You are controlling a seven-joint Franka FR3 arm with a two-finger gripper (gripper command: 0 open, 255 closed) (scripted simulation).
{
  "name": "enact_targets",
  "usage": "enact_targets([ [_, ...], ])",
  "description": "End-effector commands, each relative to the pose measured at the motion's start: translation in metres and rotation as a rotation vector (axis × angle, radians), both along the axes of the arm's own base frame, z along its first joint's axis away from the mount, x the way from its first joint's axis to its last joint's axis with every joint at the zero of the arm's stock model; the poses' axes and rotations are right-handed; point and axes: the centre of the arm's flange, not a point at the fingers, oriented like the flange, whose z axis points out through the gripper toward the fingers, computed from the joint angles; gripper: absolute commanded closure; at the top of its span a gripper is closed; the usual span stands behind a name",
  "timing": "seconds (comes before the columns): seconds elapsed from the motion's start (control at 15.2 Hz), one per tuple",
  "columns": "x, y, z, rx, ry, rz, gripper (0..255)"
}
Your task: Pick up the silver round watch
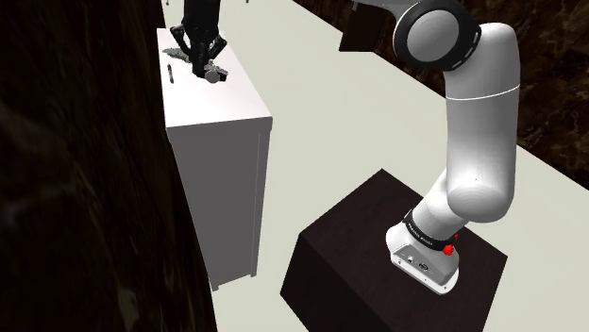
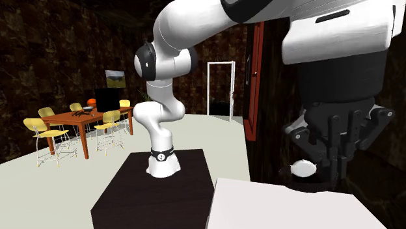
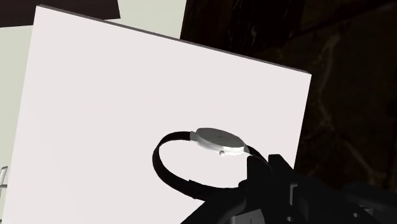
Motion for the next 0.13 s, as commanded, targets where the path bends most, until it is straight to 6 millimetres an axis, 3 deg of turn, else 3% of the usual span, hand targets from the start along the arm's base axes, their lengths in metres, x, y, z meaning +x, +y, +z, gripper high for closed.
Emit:
enact_targets([
  [0.0, -0.0008, -0.0010, 0.0060, 0.000, 0.001, 0.000, 255],
  [0.07, -0.0008, -0.0010, 0.0060, 0.000, 0.001, 0.000, 255],
])
